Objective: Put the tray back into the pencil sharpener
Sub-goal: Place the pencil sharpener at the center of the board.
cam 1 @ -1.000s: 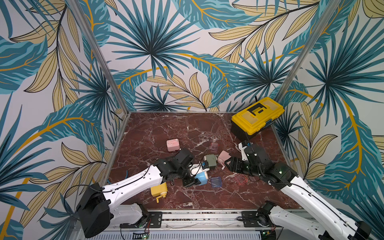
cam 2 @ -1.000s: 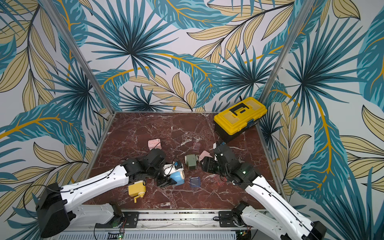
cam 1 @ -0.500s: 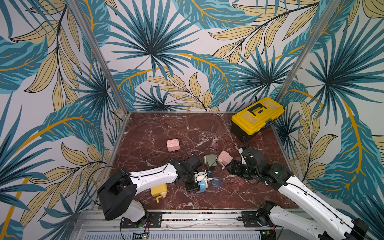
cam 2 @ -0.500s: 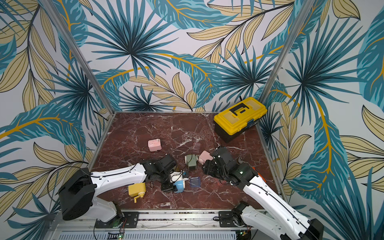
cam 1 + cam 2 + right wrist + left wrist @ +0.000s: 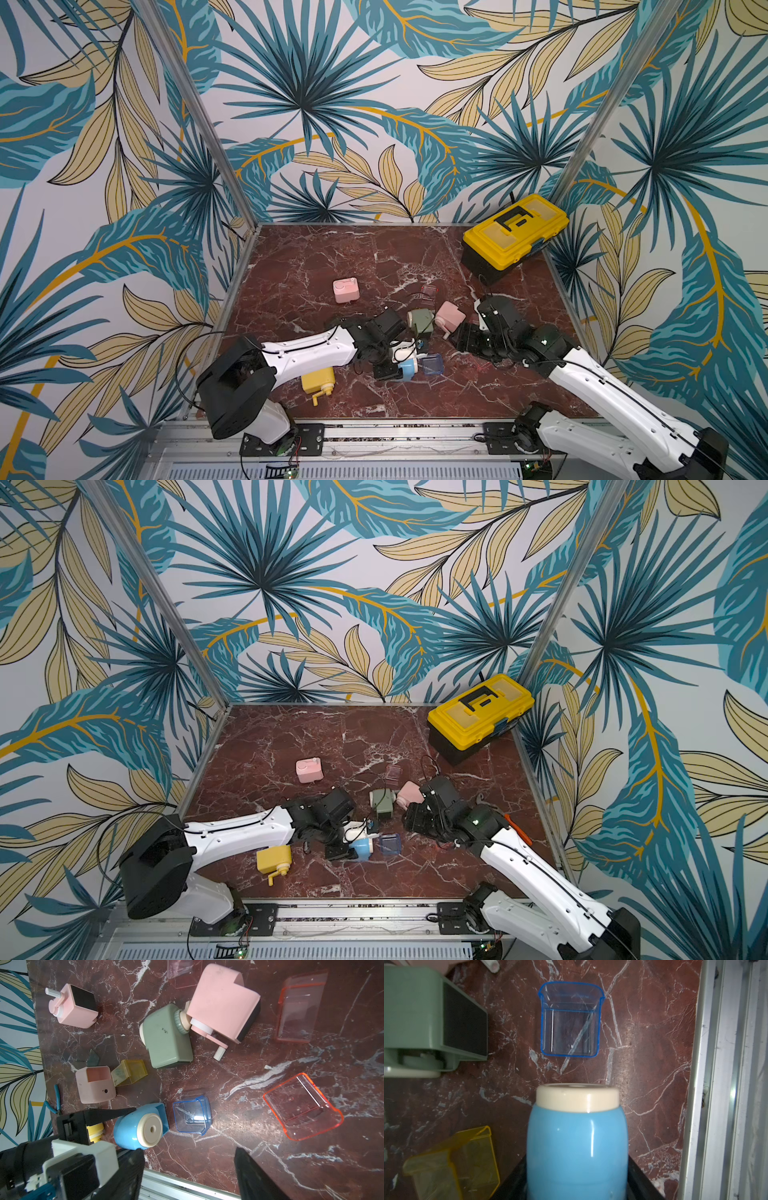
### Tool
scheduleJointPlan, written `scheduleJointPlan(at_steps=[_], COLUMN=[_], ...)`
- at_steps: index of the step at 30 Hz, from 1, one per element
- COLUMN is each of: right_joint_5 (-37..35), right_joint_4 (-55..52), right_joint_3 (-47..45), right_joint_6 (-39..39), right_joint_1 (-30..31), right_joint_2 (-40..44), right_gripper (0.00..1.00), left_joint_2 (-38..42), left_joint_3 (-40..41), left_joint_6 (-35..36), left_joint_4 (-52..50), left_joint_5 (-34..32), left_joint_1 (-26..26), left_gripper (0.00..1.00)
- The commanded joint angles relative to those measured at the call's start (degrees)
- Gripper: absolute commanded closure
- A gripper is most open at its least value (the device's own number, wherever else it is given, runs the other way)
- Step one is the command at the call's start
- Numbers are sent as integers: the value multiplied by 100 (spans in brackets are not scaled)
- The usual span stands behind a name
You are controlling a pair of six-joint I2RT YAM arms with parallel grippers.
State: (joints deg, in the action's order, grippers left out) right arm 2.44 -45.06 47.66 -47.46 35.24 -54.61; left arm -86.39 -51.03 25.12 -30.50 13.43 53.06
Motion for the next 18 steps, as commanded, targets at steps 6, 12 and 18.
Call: scheduleJointPlan(at_steps=[6,12,18], right_joint_5=[131,222,205], right_joint_4=[37,16,-29], right_joint_3=[-62,4,95], right_joint_6=[136,217,359], right_joint_1=[-1,-5,-7], right_joint_2=[-73,-137,-99], right_gripper=[24,22,21], left_joint_2=[92,182,351], left_joint_3=[117,187,232], left_joint_6=[-33,-128,-239], left_joint_4=[264,299,308], left_joint_5=[93,159,192], left_joint_1=[20,19,17], left_gripper=[27,14,11])
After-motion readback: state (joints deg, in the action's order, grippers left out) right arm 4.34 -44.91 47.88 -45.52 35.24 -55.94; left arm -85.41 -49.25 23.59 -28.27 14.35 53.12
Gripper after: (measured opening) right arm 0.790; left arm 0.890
